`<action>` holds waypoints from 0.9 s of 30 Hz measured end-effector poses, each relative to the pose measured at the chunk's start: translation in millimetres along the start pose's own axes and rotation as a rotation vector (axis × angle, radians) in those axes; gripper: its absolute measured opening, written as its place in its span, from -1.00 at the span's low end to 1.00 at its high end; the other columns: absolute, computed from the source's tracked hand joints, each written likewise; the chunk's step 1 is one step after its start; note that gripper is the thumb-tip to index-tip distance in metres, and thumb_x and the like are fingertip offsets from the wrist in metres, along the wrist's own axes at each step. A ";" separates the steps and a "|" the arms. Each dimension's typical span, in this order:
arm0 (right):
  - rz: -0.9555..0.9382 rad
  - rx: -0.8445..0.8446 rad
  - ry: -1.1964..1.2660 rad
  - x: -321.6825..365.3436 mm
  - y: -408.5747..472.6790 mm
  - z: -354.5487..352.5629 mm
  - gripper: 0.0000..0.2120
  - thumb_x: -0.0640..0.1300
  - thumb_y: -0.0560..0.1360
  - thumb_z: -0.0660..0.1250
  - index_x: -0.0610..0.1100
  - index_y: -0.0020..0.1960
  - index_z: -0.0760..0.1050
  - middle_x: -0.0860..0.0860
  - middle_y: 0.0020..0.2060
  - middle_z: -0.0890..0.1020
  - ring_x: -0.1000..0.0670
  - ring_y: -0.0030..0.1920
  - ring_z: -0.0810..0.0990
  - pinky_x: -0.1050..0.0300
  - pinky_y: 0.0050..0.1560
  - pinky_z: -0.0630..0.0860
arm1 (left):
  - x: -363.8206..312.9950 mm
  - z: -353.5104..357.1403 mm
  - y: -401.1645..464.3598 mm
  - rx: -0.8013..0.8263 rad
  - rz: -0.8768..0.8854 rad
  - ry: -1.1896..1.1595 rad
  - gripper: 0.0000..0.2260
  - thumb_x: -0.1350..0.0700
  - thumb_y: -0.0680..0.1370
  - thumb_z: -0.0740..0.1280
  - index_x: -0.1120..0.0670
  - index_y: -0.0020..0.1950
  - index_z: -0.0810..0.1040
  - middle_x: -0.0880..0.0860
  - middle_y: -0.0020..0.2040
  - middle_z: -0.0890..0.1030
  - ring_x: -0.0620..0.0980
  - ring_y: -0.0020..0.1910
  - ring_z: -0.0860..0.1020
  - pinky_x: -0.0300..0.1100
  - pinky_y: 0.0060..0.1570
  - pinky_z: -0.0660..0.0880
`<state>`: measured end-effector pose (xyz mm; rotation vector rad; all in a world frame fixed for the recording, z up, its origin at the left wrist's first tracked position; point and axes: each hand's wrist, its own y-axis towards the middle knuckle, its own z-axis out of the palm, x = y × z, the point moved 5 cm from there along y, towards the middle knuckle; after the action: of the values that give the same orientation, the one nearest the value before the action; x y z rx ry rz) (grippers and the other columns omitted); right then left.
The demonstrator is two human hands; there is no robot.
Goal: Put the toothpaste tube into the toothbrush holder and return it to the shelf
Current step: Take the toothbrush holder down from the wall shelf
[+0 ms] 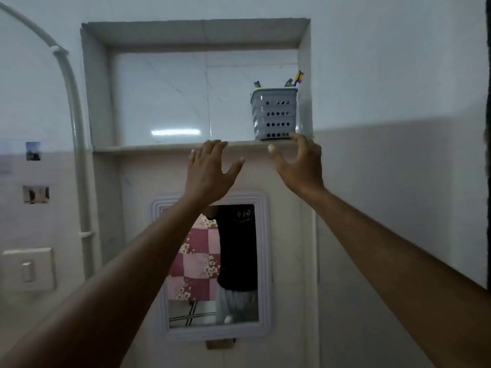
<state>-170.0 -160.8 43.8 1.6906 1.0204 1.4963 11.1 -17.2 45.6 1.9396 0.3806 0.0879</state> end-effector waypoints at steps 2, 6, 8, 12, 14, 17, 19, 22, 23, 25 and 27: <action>0.002 -0.025 -0.018 1.2 15.1 5.9 -0.32 0.20 0.65 0.50 -0.15 0.62 0.44 -0.11 0.54 0.53 -0.15 0.58 0.39 -0.02 0.53 0.42 | 3.7 6.3 15.1 -0.011 0.000 0.004 -0.34 -0.35 0.66 0.22 0.05 0.61 0.41 0.06 0.60 0.42 0.09 0.65 0.28 0.20 0.65 0.13; 0.043 -0.035 -0.031 4.0 48.5 23.9 -0.15 0.26 0.59 0.53 -0.17 0.67 0.33 -0.11 0.54 0.49 -0.17 0.55 0.45 -0.11 0.53 0.48 | 12.6 24.0 47.3 -0.008 0.004 0.014 -0.37 -0.35 0.67 0.19 0.03 0.60 0.41 0.05 0.59 0.44 0.09 0.66 0.26 0.24 0.66 0.07; 0.046 -0.071 -0.036 3.6 63.9 31.6 -0.01 0.37 0.50 0.53 -0.19 0.67 0.30 -0.13 0.52 0.52 -0.19 0.51 0.51 -0.16 0.49 0.53 | 17.3 30.6 58.2 -0.013 -0.010 0.026 -0.37 -0.36 0.67 0.16 -0.01 0.60 0.41 0.02 0.60 0.43 0.08 0.69 0.21 0.27 0.66 -0.03; 0.090 -0.101 -0.094 1.0 84.4 44.0 0.30 0.53 0.38 0.50 -0.26 0.77 0.09 -0.19 0.59 0.49 -0.29 0.56 0.50 -0.28 0.53 0.51 | 19.6 42.6 67.2 -0.002 -0.052 0.049 -0.35 -0.43 0.67 0.03 -0.07 0.60 0.43 0.00 0.63 0.41 0.08 0.72 0.13 0.28 0.64 -0.21; 0.098 -0.091 -0.115 0.0 89.9 50.1 0.36 0.52 0.38 0.56 -0.26 0.78 0.02 -0.18 0.61 0.47 -0.28 0.59 0.49 -0.27 0.55 0.48 | 21.5 47.2 69.0 -0.014 -0.087 0.047 -0.31 -0.47 0.65 -0.03 -0.10 0.58 0.46 0.00 0.64 0.39 0.08 0.73 0.10 0.24 0.64 -0.27; 0.103 -0.129 -0.125 -0.5 91.9 50.7 0.32 0.44 0.36 0.63 -0.25 0.77 0.09 -0.20 0.57 0.50 -0.28 0.56 0.51 -0.25 0.54 0.47 | 22.2 50.3 69.4 -0.053 -0.084 0.058 -0.32 -0.48 0.65 -0.06 -0.14 0.55 0.48 0.00 0.64 0.37 0.08 0.73 0.08 0.23 0.64 -0.30; 0.102 -0.187 -0.098 1.8 87.1 46.3 0.28 0.41 0.29 0.64 -0.22 0.73 0.18 -0.18 0.52 0.54 -0.27 0.49 0.55 -0.25 0.48 0.53 | 24.1 50.9 69.1 -0.050 -0.073 0.043 -0.33 -0.47 0.65 -0.06 -0.14 0.55 0.48 0.01 0.65 0.37 0.08 0.73 0.08 0.23 0.64 -0.30; 0.076 -0.243 -0.053 8.7 75.8 34.1 0.35 0.43 0.25 0.65 -0.19 0.76 0.12 -0.15 0.57 0.49 -0.25 0.54 0.50 -0.23 0.51 0.51 | 26.0 49.5 69.2 -0.024 -0.068 0.032 -0.34 -0.46 0.66 -0.04 -0.13 0.56 0.47 0.01 0.65 0.36 0.08 0.73 0.08 0.23 0.64 -0.30; 0.068 -0.243 -0.025 11.4 72.8 30.7 0.42 0.44 0.25 0.68 -0.19 0.79 0.05 -0.14 0.62 0.45 -0.23 0.60 0.45 -0.20 0.54 0.49 | 24.7 49.0 69.0 -0.022 -0.071 0.027 -0.34 -0.45 0.66 -0.03 -0.12 0.57 0.47 0.01 0.65 0.36 0.08 0.73 0.07 0.23 0.64 -0.31; 0.060 -0.258 0.052 17.8 68.2 23.6 0.50 0.49 0.19 0.70 -0.16 0.80 0.01 -0.09 0.65 0.43 -0.16 0.63 0.44 -0.15 0.54 0.51 | 20.0 47.9 67.5 -0.024 -0.074 0.009 -0.35 -0.44 0.67 -0.02 -0.11 0.57 0.46 0.02 0.64 0.38 0.08 0.73 0.09 0.23 0.62 -0.32; 0.049 -0.298 0.108 23.8 63.9 16.9 0.45 0.53 0.14 0.67 -0.11 0.76 0.12 -0.01 0.58 0.51 -0.09 0.54 0.55 -0.12 0.44 0.62 | 15.9 46.7 64.8 -0.029 -0.072 -0.017 -0.36 -0.42 0.67 0.00 -0.10 0.57 0.46 0.01 0.63 0.41 0.08 0.72 0.13 0.24 0.62 -0.30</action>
<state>-143.8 -170.5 108.3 1.4466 0.7689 1.6937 51.7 -76.2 84.5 1.8945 0.4351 0.0303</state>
